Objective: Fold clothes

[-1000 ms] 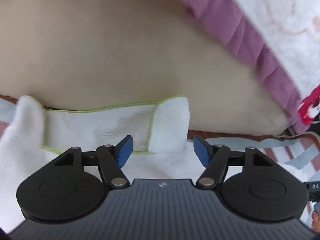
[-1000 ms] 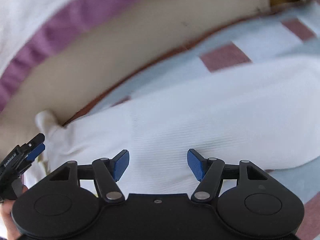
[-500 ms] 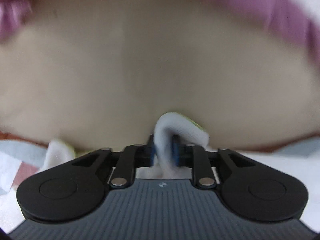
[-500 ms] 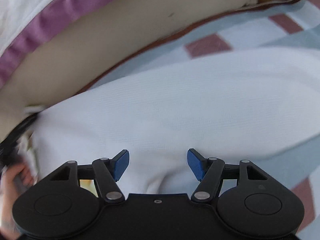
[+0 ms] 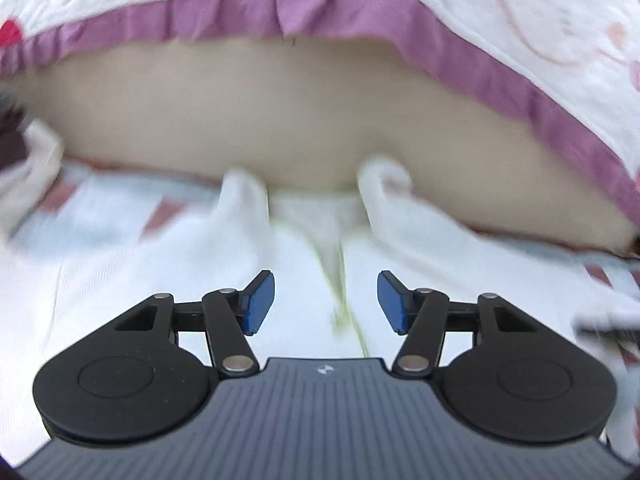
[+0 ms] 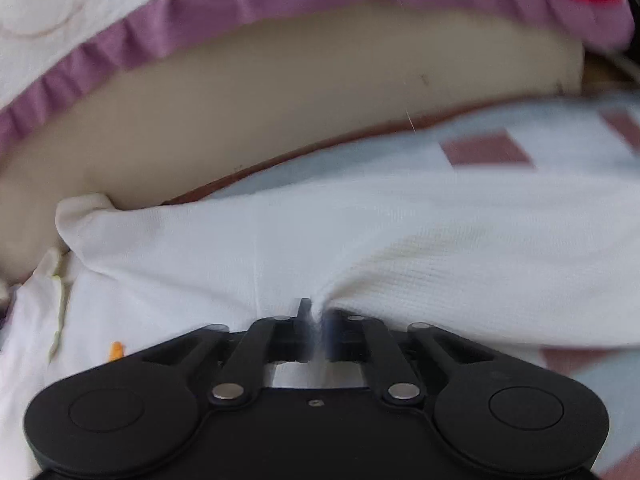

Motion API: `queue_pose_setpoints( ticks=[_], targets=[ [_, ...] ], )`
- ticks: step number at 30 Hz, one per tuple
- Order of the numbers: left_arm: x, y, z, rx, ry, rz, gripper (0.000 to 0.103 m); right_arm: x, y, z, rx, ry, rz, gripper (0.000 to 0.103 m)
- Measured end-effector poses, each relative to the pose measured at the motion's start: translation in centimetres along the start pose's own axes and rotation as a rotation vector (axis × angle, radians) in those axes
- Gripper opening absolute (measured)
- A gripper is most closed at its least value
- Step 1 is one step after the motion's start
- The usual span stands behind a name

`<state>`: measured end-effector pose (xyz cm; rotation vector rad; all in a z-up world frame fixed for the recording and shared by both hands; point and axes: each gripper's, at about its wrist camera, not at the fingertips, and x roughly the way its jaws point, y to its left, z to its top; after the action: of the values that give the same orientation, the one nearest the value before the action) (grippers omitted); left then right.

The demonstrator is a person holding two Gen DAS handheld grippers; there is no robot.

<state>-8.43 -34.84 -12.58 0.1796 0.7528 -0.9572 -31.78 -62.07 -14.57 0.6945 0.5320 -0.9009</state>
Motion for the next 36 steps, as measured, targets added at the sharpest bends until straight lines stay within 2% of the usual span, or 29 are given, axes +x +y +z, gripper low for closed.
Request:
queue_pose_setpoints(
  ticks=[1, 3, 4, 6, 9, 10, 11, 12, 13, 14, 15, 17, 20, 22, 23, 24, 27, 28, 30, 31, 32, 34, 36],
  targets=[
    [-1.0, 0.1, -1.0, -0.001, 0.018, -0.036, 0.055, -1.0, 0.2, 0.6, -0.037, -0.072, -0.022, 0.005],
    [-2.9, -0.3, -3.0, -0.002, 0.059, -0.114, 0.055, -2.1, 0.4, 1.8, -0.115, -0.162, -0.080, 0.004],
    [-3.7, -0.6, -4.2, 0.023, 0.089, -0.160, 0.055, -2.2, 0.0, 2.1, -0.106, -0.180, -0.071, 0.004],
    [-3.9, -1.6, -6.0, 0.105, 0.153, -0.241, 0.056, -1.4, -1.1, 2.3, -0.035, -0.136, -0.021, 0.004],
    [-1.8, -4.5, -7.2, 0.265, 0.296, -0.211, 0.057, -0.9, -0.5, 2.1, -0.112, -0.086, -0.133, 0.011],
    [-1.6, -5.3, -7.1, 0.302, 0.314, -0.192, 0.058, -0.7, -0.1, 2.0, -0.143, -0.066, -0.179, 0.012],
    [-1.5, -6.0, -6.8, 0.336, 0.323, -0.171, 0.058, -0.7, 0.3, 1.9, -0.157, -0.056, -0.210, 0.018],
    [-1.8, -6.5, -6.4, 0.345, 0.340, -0.181, 0.056, -1.0, 0.5, 1.8, -0.151, -0.046, -0.223, 0.029],
    [-2.3, -6.7, -6.2, 0.330, 0.356, -0.201, 0.055, -1.4, 0.5, 1.8, -0.130, -0.031, -0.233, 0.034],
    [-2.8, -6.8, -6.0, 0.309, 0.373, -0.222, 0.051, -1.7, 0.5, 1.8, -0.095, -0.016, -0.244, 0.045],
    [-3.2, -6.7, -6.2, 0.276, 0.391, -0.242, 0.048, -2.1, 0.5, 1.9, -0.056, -0.003, -0.256, 0.049],
    [-3.0, -6.6, -6.7, 0.218, 0.417, -0.245, 0.030, -3.5, 0.4, 1.8, -0.013, 0.008, -0.268, 0.049],
    [-3.5, -5.1, -6.9, 0.111, 0.450, -0.271, 0.012, -5.4, 2.2, 1.1, -0.098, -0.022, -0.288, 0.051],
    [-4.2, -4.2, -7.2, 0.068, 0.474, -0.314, 0.008, -6.2, 3.6, 1.2, -0.175, -0.052, -0.221, 0.052],
    [-4.6, -3.9, -7.2, 0.058, 0.487, -0.340, 0.007, -6.5, 4.2, 1.1, -0.194, -0.061, -0.127, 0.052],
    [-4.5, -3.9, -7.3, 0.061, 0.497, -0.358, 0.007, -6.5, 4.7, 1.0, -0.197, -0.048, 0.005, 0.052],
    [-4.5, -4.0, -7.4, 0.092, 0.538, -0.368, 0.008, -4.3, 6.1, 0.2, -0.138, 0.105, 0.369, 0.051],
    [-4.7, -3.8, -7.3, 0.076, 0.552, -0.363, 0.008, -3.4, 6.8, -0.3, -0.136, 0.148, 0.425, 0.052],
    [-4.9, -4.1, -6.8, 0.081, 0.572, -0.370, 0.011, -1.5, 8.4, -1.2, -0.151, 0.219, 0.493, 0.052],
    [-5.2, -4.2, -6.3, 0.100, 0.567, -0.349, 0.020, -0.9, 9.3, -1.6, -0.180, 0.239, 0.507, 0.052],
    [-5.6, -4.2, -5.7, 0.120, 0.558, -0.322, 0.035, -0.5, 10.2, -2.1, -0.219, 0.252, 0.511, 0.052],
    [-6.6, -3.1, -3.8, 0.135, 0.472, -0.213, 0.049, -0.2, 11.3, -2.8, -0.283, 0.267, 0.515, 0.052],
    [-7.7, -0.7, -1.4, 0.077, 0.396, -0.112, 0.052, -0.2, 12.1, -3.5, -0.327, 0.276, 0.515, 0.052]
  ],
)
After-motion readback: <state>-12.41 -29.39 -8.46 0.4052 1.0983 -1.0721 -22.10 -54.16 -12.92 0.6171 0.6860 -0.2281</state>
